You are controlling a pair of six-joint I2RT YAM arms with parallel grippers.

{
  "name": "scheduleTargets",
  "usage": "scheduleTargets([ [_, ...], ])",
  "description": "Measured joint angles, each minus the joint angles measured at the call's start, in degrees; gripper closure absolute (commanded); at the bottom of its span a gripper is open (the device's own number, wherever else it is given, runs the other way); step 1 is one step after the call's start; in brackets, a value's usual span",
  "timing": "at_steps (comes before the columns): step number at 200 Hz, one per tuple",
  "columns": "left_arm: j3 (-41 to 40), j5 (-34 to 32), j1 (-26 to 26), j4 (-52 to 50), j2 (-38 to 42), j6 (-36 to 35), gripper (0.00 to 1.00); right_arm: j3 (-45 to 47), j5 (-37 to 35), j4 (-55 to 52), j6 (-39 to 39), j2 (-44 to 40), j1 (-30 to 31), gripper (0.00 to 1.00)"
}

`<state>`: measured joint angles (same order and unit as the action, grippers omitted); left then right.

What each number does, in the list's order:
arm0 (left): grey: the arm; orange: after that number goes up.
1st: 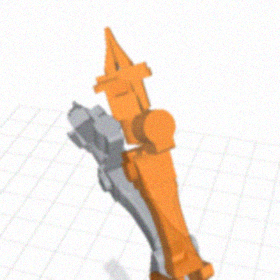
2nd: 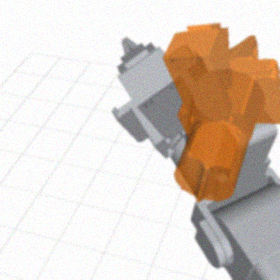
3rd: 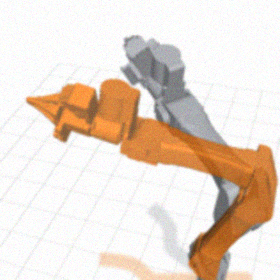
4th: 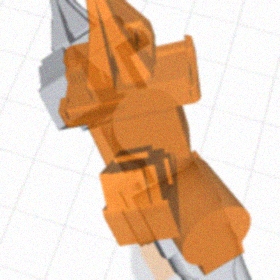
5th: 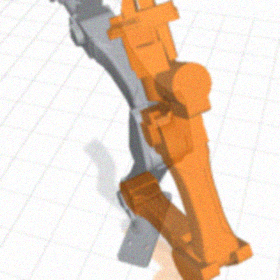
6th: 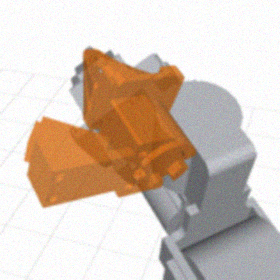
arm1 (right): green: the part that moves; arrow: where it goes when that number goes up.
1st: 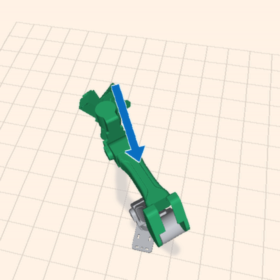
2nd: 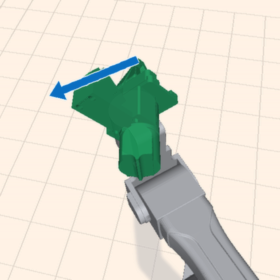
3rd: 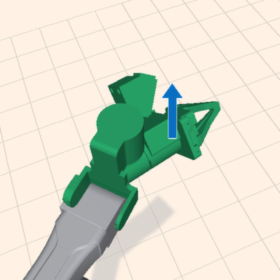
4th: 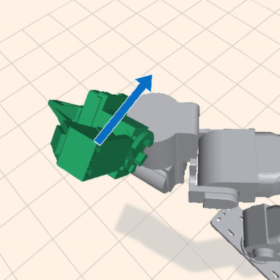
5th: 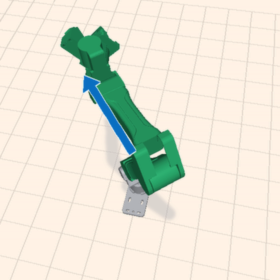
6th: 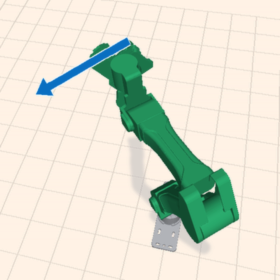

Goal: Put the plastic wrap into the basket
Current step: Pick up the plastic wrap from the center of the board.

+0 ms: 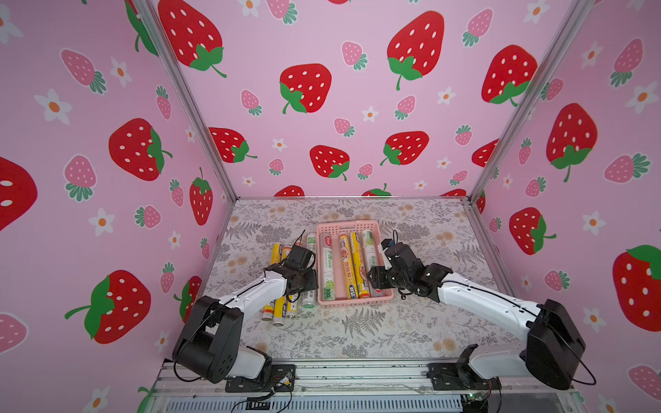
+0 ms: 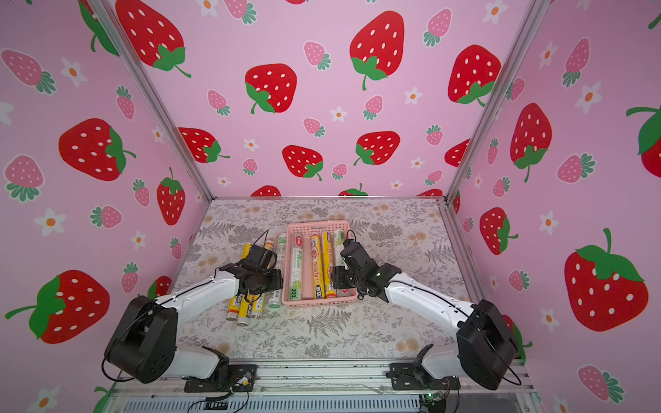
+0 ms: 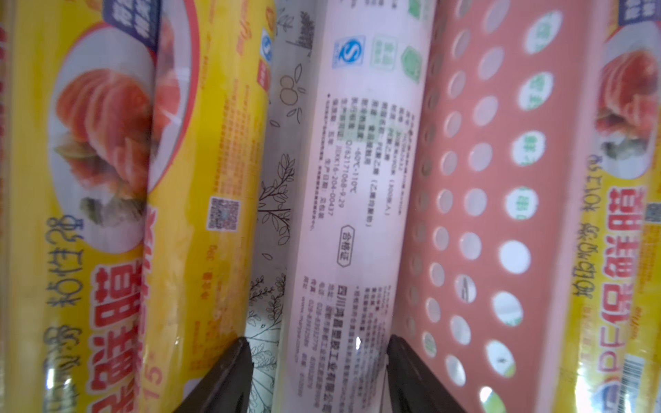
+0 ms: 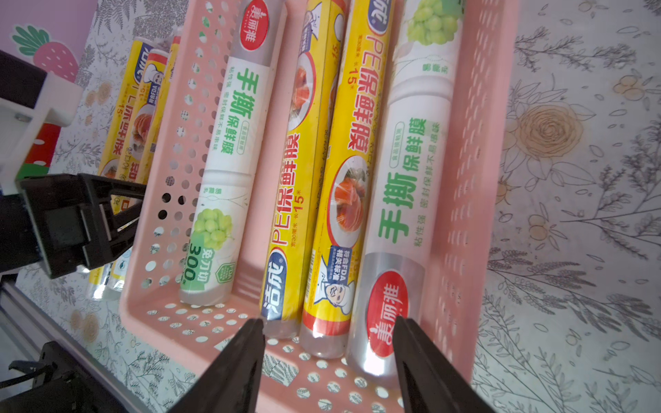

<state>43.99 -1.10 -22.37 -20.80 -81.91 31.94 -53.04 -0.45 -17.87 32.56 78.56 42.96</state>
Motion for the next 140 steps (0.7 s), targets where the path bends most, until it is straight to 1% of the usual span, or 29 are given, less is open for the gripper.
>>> scheduleTargets([
  [49,-0.07,-0.28,0.11,0.22,-0.35,0.46,0.3,-1.75,-0.13,-0.57,-0.02,0.83,0.92,0.38],
  [98,-0.07,0.48,0.09,2.14,-4.24,1.36,0.3,-3.52,-0.42,-0.87,-0.07,2.14,1.16,0.38],
  [113,-0.07,0.7,0.09,2.56,-5.05,1.55,0.31,-3.91,-0.48,-0.96,-0.11,2.56,1.33,0.38],
  [140,-0.07,0.72,-0.09,2.93,-5.18,2.23,0.36,-4.15,-0.5,-1.05,-0.61,2.89,1.53,0.38],
])
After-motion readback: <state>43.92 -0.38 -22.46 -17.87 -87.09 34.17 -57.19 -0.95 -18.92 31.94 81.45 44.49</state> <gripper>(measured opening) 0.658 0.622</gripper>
